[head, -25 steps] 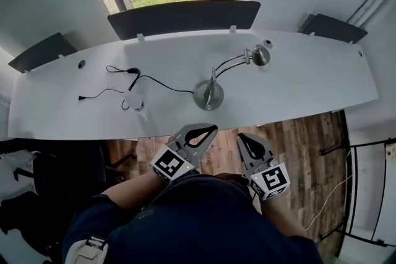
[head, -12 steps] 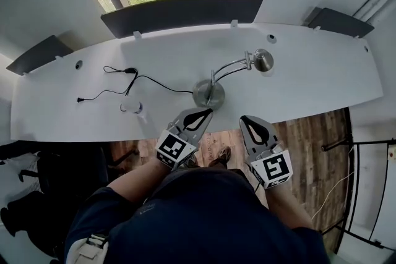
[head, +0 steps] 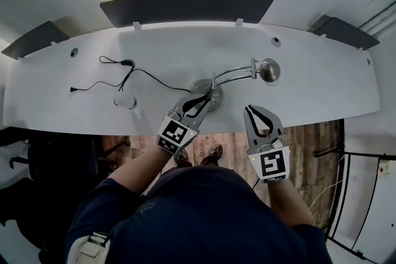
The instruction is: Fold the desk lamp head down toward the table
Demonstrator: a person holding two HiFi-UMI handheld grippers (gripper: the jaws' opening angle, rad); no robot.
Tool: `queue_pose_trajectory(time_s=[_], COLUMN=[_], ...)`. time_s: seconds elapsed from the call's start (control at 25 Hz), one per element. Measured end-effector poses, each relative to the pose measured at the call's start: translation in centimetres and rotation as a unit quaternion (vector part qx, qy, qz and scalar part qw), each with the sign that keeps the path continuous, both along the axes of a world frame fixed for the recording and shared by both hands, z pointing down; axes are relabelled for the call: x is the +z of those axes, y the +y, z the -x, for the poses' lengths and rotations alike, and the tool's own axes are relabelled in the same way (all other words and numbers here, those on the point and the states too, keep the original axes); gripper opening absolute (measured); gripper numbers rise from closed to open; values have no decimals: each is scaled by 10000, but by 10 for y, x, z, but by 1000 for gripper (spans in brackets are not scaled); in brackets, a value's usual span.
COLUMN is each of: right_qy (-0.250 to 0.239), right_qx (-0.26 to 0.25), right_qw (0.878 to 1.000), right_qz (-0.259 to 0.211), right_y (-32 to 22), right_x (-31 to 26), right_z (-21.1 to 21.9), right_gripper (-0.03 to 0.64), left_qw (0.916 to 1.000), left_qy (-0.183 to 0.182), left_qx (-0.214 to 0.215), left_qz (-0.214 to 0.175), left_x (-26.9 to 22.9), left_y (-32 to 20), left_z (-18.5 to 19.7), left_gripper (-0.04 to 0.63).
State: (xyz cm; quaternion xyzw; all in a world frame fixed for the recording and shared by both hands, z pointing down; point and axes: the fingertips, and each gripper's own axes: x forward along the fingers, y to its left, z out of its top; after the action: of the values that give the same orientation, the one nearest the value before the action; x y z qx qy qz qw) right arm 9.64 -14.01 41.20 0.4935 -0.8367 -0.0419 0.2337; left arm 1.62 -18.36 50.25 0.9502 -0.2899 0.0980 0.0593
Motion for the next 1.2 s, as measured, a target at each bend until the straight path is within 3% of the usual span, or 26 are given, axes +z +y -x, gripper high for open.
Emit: queue_pose_trajectory(time_s=[0.32, 0.52, 0.72, 0.96, 1.08, 1.2], right_qy=[1048, 1911, 2997, 4038, 4438, 4732], right_qx=[-127, -97, -47, -35, -28, 19], right_qw=[9942, 9802, 9494, 9087, 8896, 8732], right_qz=[-197, -510, -938, -1056, -1076, -1162], right_y=[-19, -34, -49, -63, -68, -74], right_x=[-3, -13, -21, -13, -7, -5], right_z=[-2, 0, 0, -8, -9, -9], right_gripper=[84, 112, 138, 149, 150, 149], left_qw=[9999, 9999, 9997, 9996, 9996, 9996], left_qy=[-136, -126, -107, -113, -81, -44], left_qx=[-60, -68, -152, -222, -267, -249], left_qz=[15, -32, -174, -143, -14, -151], left_x=[26, 33, 36, 38, 41, 45], left_y=[-20, -33, -44, -52, -55, -59], left_z=[-5, -13, -18, -19, -22, -27], left_gripper=[87, 110, 124, 124, 124, 124])
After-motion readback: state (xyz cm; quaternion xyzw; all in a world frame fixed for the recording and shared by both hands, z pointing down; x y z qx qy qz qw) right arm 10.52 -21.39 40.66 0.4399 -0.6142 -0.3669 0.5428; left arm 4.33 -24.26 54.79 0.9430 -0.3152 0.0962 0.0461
